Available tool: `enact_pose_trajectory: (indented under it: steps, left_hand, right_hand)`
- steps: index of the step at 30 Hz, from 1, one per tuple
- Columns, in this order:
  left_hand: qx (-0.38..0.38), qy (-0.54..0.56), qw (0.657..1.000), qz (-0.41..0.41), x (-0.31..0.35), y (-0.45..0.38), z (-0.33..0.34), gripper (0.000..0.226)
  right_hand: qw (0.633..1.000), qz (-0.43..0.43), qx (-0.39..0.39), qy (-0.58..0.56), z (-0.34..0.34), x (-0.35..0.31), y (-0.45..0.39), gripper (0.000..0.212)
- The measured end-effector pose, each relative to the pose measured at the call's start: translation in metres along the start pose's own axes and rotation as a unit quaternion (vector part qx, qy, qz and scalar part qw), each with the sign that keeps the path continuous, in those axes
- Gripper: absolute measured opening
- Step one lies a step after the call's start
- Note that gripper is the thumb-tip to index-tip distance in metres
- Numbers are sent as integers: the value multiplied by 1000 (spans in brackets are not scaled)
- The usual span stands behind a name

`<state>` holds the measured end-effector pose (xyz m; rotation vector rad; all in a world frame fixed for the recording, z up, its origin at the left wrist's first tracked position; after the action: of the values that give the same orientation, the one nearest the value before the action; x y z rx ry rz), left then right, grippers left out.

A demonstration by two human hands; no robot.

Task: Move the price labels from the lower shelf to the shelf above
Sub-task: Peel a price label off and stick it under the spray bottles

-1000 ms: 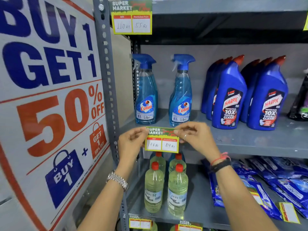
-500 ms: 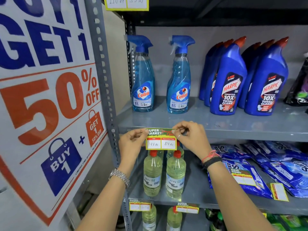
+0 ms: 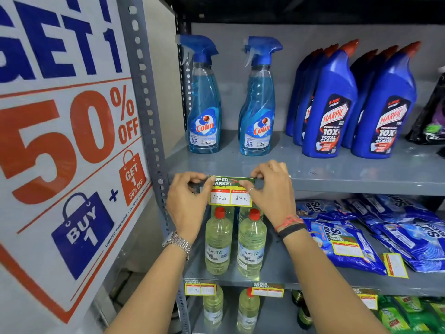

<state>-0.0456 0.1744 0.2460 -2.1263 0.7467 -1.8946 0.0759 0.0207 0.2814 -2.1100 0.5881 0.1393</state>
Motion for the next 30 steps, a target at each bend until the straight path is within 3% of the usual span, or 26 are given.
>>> enact_pose_trajectory:
  steps: [2, 6, 11, 17, 26, 28, 30]
  left_hand:
    - [29, -29, 997, 68, 4, 3, -1, 17]
    - [-72, -79, 981, 163, 8, -1, 14, 18]
    - [-110, -66, 977, 168, 10, -21, 15, 17]
    - [-160, -69, 965, 196, 8, -35, 15, 17]
    - [-136, -74, 962, 226, 0, -26, 14, 27]
    - [-103, -57, 971, 207, 2, -14, 15, 35]
    - [-21, -16, 987, 160, -3, 9, 14, 39]
  right_hand:
    - [999, -20, 28, 28, 4, -9, 0, 44]
    - [999, 0, -34, 10, 24, -13, -9, 63]
    - [999, 29, -18, -36, 25, -1, -6, 43]
    - [989, 43, -92, -104, 20, 11, -17, 28]
    - [971, 15, -163, -172, 12, 25, -20, 39]
    - [964, 1, -164, -210, 2, 25, -17, 39]
    - [954, -18, -125, -271, -14, 28, -8, 31]
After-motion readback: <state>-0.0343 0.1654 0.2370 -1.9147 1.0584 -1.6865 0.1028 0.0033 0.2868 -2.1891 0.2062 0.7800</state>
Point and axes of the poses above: each hand's wrist, its own y-axis away from the middle knuckle, its own z-axis out of the palm, x = y × z, the point moved 4 cm from there along -y, towards the middle knuckle, and after that the axes turned 10 degrees about -z, right-handed, at the moved point
